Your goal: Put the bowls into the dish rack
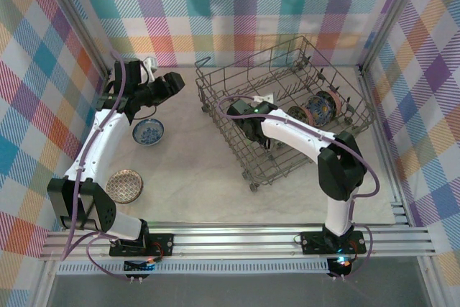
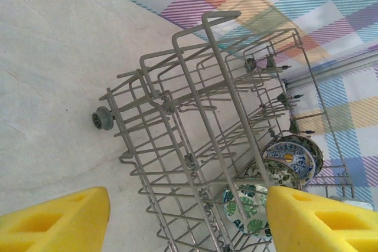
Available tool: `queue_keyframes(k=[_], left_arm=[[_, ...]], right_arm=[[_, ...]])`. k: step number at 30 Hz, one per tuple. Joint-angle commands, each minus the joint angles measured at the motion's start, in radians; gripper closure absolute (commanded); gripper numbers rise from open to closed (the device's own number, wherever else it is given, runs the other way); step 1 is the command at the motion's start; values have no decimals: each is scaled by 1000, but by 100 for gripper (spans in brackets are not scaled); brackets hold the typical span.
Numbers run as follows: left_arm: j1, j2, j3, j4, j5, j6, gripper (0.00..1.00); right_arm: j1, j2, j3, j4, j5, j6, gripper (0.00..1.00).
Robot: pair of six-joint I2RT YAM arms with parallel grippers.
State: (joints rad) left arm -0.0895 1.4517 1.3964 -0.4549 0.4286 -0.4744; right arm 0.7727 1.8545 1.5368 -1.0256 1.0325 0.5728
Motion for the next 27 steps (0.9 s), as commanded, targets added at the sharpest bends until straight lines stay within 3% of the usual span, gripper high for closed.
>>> queue_keyframes(k=[1,5,10,18,27], left_arm=[[26,-9,-1,-48,-15,7,30],[41,-25,-3,-90,-71,-4,29],[47,-61,-3,-185,-193,-28,28],[56,-93,-22,-414,-414,-109,26],[59,-84,-171,-442,-465,-270,24]], right_arm=[[-5,-99,-32,65,-6,-70,52],[-24,-190,-104,239,-55,-229,35],[-70,-268,-170,399,-134,-375,23],[-178,-385,-218,524,-397,-465,16],[-304,-460,-300,583,-700,-513,15]])
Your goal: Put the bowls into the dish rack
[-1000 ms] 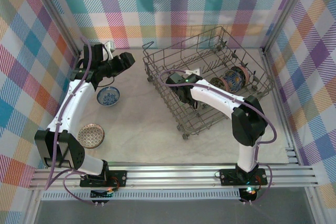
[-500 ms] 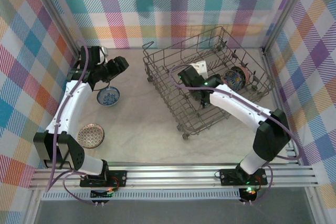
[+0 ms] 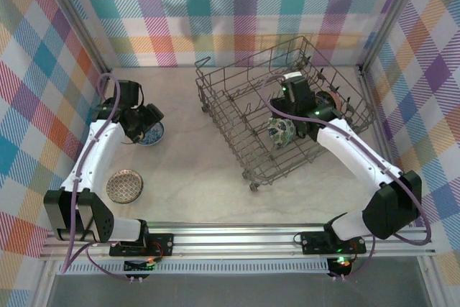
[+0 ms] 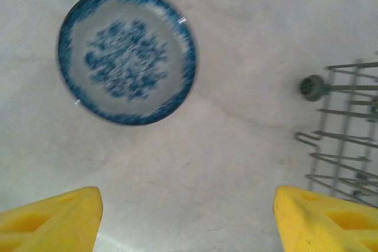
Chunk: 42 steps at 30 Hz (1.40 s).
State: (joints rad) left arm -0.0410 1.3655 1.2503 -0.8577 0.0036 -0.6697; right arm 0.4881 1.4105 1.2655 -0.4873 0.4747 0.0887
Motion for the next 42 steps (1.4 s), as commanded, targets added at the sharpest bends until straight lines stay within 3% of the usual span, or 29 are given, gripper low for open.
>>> queue_keyframes(k=[1,18,31,42], left_arm=[[10,10,-40,-35,-43,-90,23],[29,197,-76,35,-63,-103,21],[119,300,-92,128,-18,-137,21],[136,389,-71,159,32,-85,34]], right_arm=[[-22,-25,-41,49,-155,-37,15],[-39,52,-33,42,-263,-18,14],[-39,53,-51,62,-274,9,14],[-39,69,-34,63,-260,23,14]])
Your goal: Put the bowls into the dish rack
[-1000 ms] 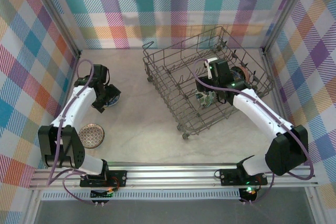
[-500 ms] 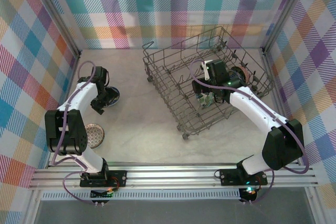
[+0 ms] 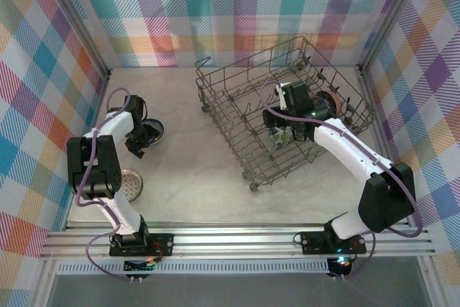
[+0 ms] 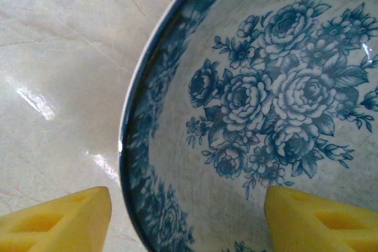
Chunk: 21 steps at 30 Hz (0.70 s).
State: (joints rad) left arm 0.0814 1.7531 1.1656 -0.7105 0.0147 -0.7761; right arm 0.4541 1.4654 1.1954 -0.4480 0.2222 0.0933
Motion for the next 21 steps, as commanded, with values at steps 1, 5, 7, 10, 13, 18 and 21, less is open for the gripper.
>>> queue_keyframes(k=[1,5,7,10,13,18,21], left_arm=[[14,2,16,11,23,26,37],[14,2,19,6,31,43,46],[14,0,19,4,31,50,50],[14,0,19,3,35,63,58],[14,-2,22,2,49,76,65],[14,-6,26,-9,74,108,75],[14,-19,13,-9,86,119,79]], right_arm=[[-5,16,38,25,-7,21,14],[-5,30,46,25,-10,29,14],[-5,39,50,26,-16,36,14],[-3,50,60,23,-25,42,14],[-3,58,67,24,-27,47,14],[-3,62,70,25,-26,59,14],[-2,62,69,23,-26,64,14]])
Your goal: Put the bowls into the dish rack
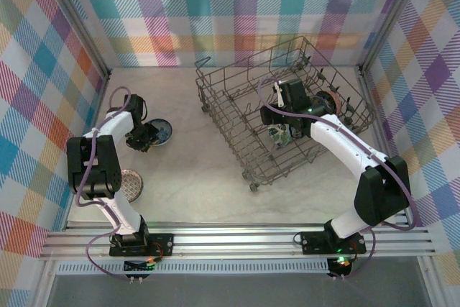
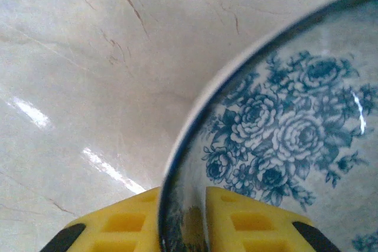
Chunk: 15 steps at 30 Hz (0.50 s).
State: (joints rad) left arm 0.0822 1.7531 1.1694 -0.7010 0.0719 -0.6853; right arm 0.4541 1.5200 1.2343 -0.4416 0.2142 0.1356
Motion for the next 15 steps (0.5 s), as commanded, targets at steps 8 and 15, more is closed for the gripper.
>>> queue_keyframes(k=[8,15], left_arm=[[4,-110,-25,-6,70,50,88],[-45,-298,-23,-6,40,71,94]], right_arm=[[-4,5,28,16,-8,37,13],[-8,14,64,-2,-19,30,13]])
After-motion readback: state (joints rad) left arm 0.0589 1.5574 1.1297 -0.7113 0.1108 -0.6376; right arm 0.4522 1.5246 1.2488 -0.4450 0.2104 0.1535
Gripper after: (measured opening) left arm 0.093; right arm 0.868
